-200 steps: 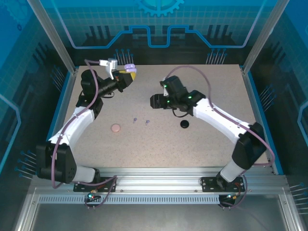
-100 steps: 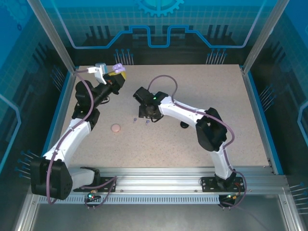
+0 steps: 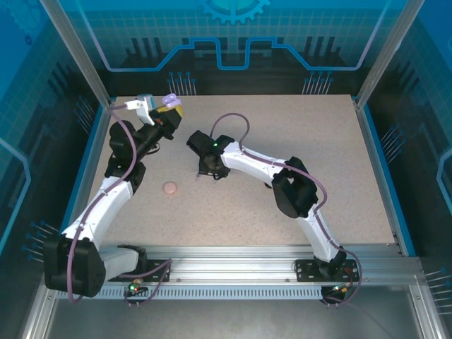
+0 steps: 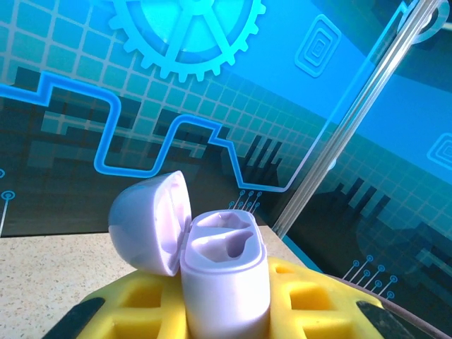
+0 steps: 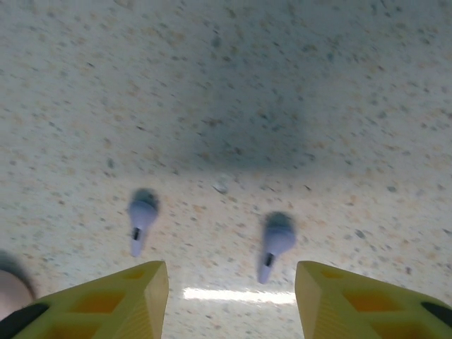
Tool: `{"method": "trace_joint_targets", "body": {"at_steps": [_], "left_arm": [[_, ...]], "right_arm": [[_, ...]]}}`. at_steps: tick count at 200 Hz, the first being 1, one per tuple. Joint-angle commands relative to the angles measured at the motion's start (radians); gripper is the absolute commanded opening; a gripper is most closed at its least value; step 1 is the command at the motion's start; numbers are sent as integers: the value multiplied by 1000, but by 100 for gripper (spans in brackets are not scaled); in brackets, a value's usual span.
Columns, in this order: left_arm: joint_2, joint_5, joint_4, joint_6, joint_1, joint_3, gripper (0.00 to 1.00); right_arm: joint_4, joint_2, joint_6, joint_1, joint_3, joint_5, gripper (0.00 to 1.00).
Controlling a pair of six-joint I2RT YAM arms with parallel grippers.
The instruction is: Insert wireless bluetooth earbuds into charging case
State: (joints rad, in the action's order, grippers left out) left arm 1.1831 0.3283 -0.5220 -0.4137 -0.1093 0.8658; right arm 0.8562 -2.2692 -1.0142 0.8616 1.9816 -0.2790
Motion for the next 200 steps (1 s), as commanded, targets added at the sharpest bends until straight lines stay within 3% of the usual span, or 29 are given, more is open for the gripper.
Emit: {"method": "trace_joint_targets", "body": {"at_steps": [1,104,200], "left_arm": [[-20,-56,-33,6,8,-16,0],[-21,-75,-18,9,35,-20,0],[-14,-69,-37,-13,43,-28,0]], "right_arm": [[28,-51,11,25,88,19,51],[201,-344,21,48,487,-31,47],[239,-409,80,68,543,-51,36]]}}
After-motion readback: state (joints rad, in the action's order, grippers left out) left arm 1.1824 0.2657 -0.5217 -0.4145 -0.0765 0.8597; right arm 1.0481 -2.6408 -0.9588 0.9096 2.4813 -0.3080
